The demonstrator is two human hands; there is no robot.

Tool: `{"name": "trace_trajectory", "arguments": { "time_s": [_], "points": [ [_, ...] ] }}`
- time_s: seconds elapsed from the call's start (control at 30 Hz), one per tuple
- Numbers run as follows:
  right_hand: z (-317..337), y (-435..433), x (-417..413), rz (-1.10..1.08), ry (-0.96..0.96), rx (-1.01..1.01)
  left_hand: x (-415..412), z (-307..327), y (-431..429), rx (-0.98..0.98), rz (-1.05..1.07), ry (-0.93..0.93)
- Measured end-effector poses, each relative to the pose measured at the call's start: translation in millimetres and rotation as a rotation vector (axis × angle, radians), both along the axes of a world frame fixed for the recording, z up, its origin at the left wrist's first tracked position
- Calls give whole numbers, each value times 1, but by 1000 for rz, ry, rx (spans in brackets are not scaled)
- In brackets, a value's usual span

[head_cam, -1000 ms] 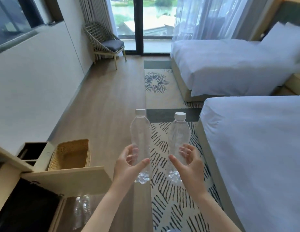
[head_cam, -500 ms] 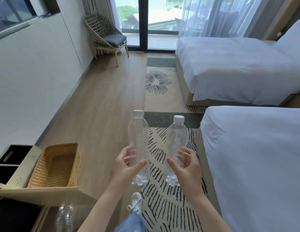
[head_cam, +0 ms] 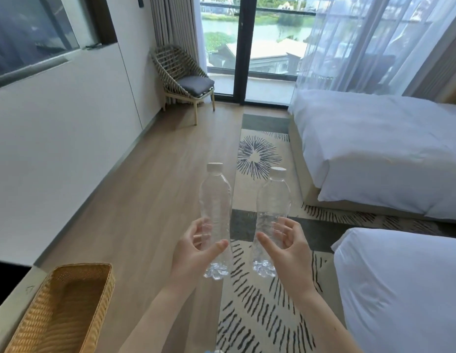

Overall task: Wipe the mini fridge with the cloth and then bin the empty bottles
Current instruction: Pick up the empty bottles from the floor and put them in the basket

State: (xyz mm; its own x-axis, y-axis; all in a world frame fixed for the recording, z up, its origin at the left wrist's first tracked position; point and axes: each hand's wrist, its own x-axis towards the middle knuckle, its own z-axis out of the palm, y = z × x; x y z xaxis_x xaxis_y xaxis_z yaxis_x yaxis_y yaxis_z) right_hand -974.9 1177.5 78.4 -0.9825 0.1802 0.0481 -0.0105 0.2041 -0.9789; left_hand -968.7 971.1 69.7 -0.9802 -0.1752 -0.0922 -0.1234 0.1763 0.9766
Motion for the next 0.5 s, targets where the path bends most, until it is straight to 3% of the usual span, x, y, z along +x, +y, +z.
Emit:
{"name": "trace_trajectory", "arguments": {
  "time_s": [0.27,0.5],
  "points": [
    [-7,-27,-144,172,-53,2,-103,-12,-18,-44,153,-56],
    [-17,-74,-287,499,-85,14,-181,-20,-32,11,520,-90]
  ]
}}
